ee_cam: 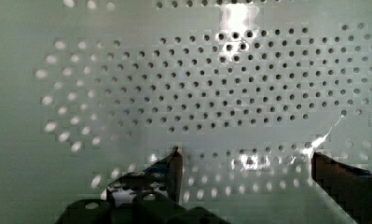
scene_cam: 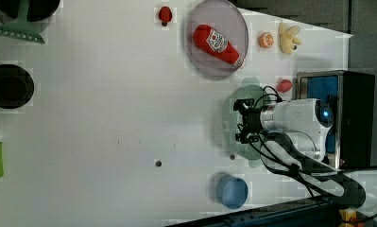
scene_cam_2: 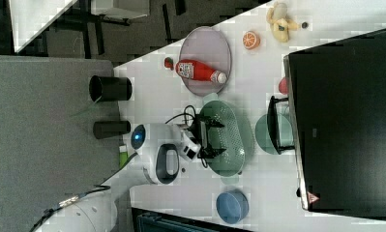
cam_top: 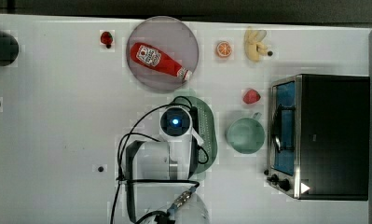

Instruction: Drag strainer right to left.

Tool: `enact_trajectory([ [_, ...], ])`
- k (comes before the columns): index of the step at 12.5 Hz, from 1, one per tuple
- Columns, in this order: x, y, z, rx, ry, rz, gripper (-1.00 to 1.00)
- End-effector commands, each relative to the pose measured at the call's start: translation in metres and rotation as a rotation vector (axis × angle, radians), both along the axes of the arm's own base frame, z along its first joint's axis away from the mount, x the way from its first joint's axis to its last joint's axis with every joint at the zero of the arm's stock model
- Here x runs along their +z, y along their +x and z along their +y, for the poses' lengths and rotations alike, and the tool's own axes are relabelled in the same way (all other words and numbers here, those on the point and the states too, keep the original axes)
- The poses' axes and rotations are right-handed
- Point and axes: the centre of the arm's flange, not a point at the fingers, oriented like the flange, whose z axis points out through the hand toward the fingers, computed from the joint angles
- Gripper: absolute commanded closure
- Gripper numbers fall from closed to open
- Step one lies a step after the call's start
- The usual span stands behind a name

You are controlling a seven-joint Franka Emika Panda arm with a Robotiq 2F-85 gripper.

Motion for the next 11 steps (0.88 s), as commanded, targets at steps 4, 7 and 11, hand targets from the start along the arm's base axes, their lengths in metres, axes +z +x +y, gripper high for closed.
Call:
enact_trajectory([
  [4, 0.005, -0.013, 0.103, -0.043, -0.001, -0.017, -1.0],
  [7, 0.002, -0.016, 0.142, -0.028, 0.0, -0.014, -1.0],
  [11, 0.001, -0.009, 0.194, 0.011, 0.028, -0.024, -1.0],
])
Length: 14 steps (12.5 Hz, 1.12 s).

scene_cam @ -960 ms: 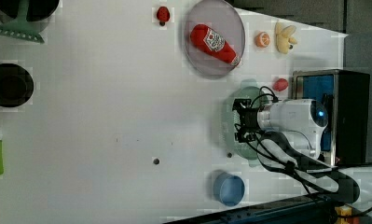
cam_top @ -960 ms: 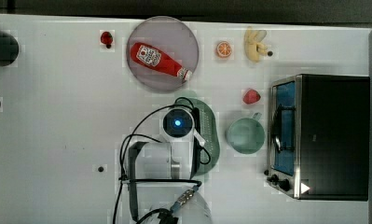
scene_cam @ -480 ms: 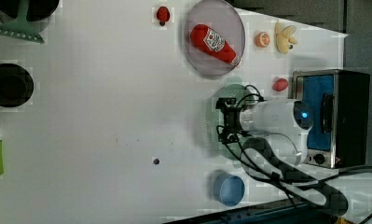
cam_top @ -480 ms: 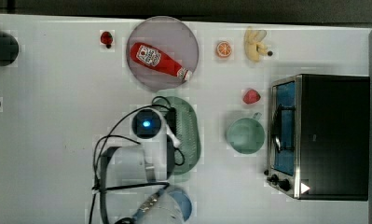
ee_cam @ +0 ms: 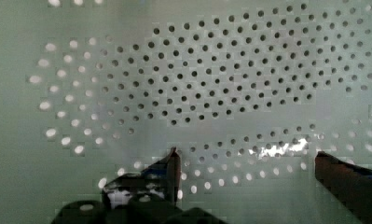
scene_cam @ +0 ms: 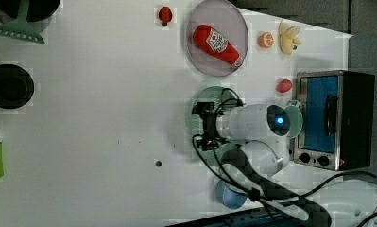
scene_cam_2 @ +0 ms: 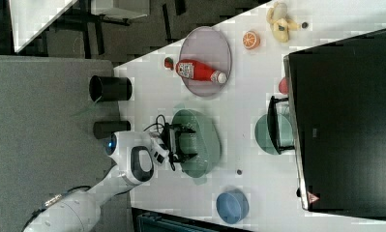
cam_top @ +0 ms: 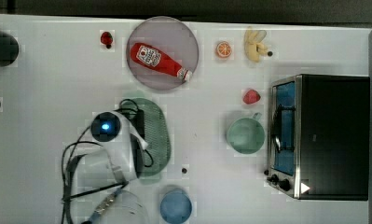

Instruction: Drag strainer right to left.

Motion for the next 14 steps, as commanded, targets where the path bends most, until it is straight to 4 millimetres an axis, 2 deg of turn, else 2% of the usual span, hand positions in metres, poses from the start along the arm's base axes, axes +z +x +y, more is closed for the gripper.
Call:
enact_trajectory([
  [1, 0.005, 0.006, 0.045, -0.01, 0.014, -0.013, -1.0],
  [7, 0.004, 0.009, 0.101, -0.014, 0.04, 0.006, -1.0],
  [10, 0.003, 0.007, 0.127, -0.071, 0.04, 0.006, -1.0],
  [14, 0.003, 0.004, 0.161, -0.044, 0.053, -0.001, -1.0],
])
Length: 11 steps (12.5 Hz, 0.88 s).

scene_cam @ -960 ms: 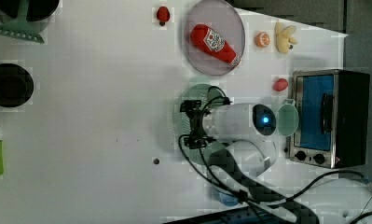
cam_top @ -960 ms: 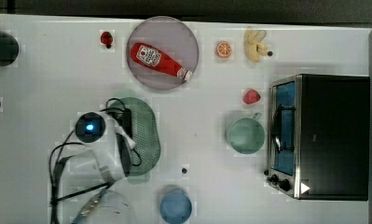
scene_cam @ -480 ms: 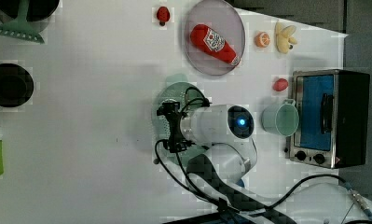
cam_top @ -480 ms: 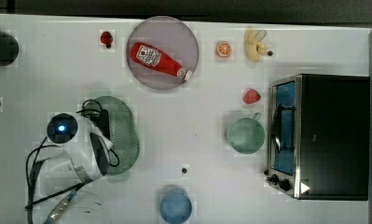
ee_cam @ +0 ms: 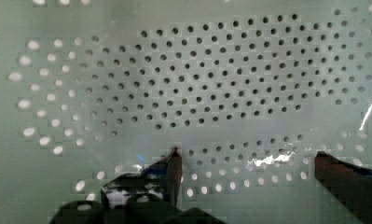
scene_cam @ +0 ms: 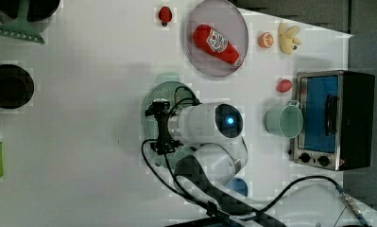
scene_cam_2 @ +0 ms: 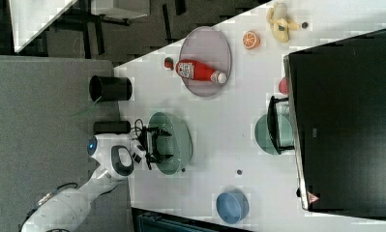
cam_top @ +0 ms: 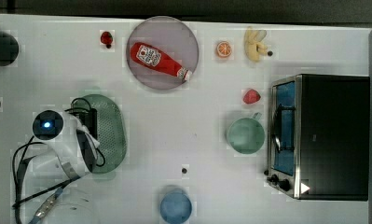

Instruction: Drag strainer right to left.

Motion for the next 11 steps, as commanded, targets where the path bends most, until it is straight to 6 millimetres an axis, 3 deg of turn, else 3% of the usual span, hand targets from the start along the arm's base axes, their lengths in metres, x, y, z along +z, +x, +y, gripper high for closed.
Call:
enact_trajectory([
  [1, 0.006, 0.004, 0.032, -0.038, 0.015, -0.012, -1.0],
  [8, 0.006, 0.003, 0.076, -0.044, 0.071, -0.015, -1.0],
  [11, 0.004, 0.004, 0.084, -0.049, 0.079, -0.012, -1.0],
])
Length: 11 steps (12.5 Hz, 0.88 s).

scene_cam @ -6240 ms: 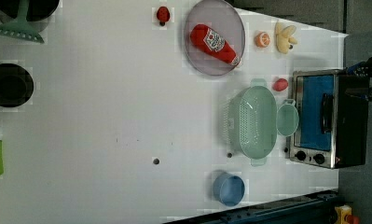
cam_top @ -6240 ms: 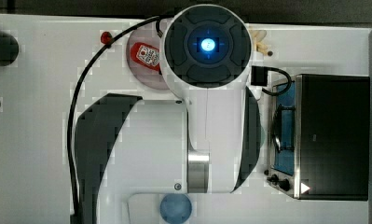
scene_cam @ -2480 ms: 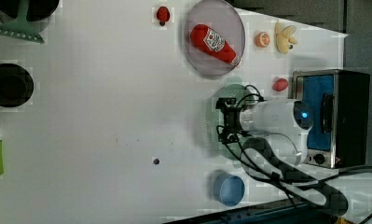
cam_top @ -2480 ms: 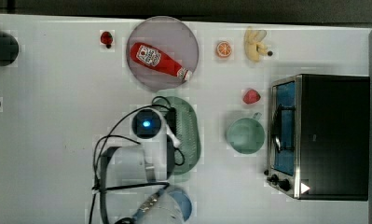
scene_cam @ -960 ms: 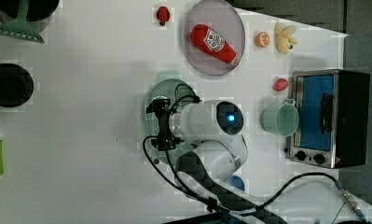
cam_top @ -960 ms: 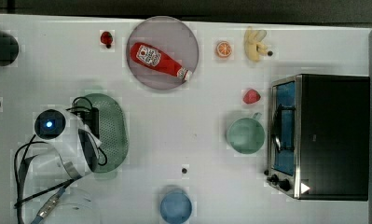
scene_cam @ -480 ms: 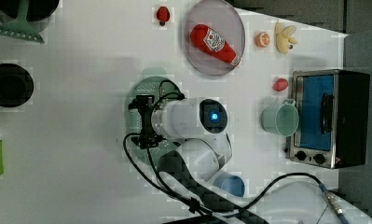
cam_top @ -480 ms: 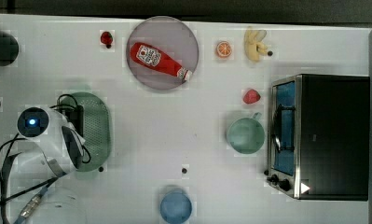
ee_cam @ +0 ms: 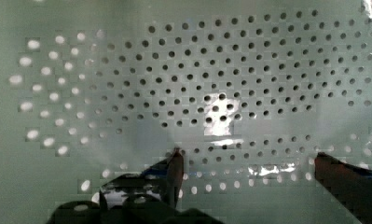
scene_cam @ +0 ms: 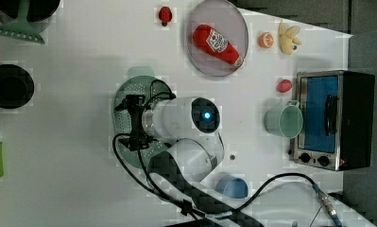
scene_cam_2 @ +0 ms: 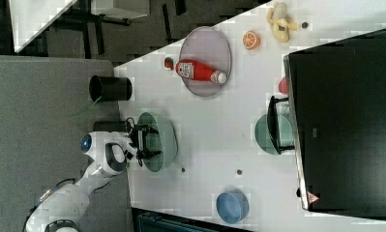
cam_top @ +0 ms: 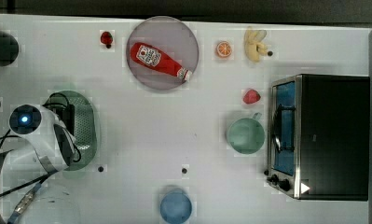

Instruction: Drag strainer right to left.

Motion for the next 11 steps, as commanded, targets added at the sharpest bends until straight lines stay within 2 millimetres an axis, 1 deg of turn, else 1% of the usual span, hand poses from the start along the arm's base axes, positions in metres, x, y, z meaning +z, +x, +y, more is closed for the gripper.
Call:
enact_trajectory([
  [1, 0.01, -0.006, 0.018, -0.012, 0.003, -0.009, -1.0],
  [2, 0.018, -0.003, 0.015, 0.009, 0.002, -0.016, -1.0],
  [3, 0.032, 0.002, 0.013, 0.064, 0.005, -0.035, -1.0],
  [4, 0.05, 0.008, 0.008, 0.12, 0.003, -0.04, -1.0],
  [5, 0.074, 0.014, 0.001, 0.183, 0.003, -0.047, -1.0],
  [6, 0.102, 0.023, -0.01, 0.243, 0.001, -0.055, -1.0],
  [7, 0.133, 0.034, -0.025, 0.301, 0.001, -0.078, -1.0],
  [8, 0.167, 0.047, -0.046, 0.337, 0.0, -0.102, -1.0],
  [9, 0.204, 0.061, -0.072, 0.351, 0.002, -0.135, -1.0],
  [11, 0.276, 0.084, -0.137, 0.37, 0.007, -0.2, -1.0],
])
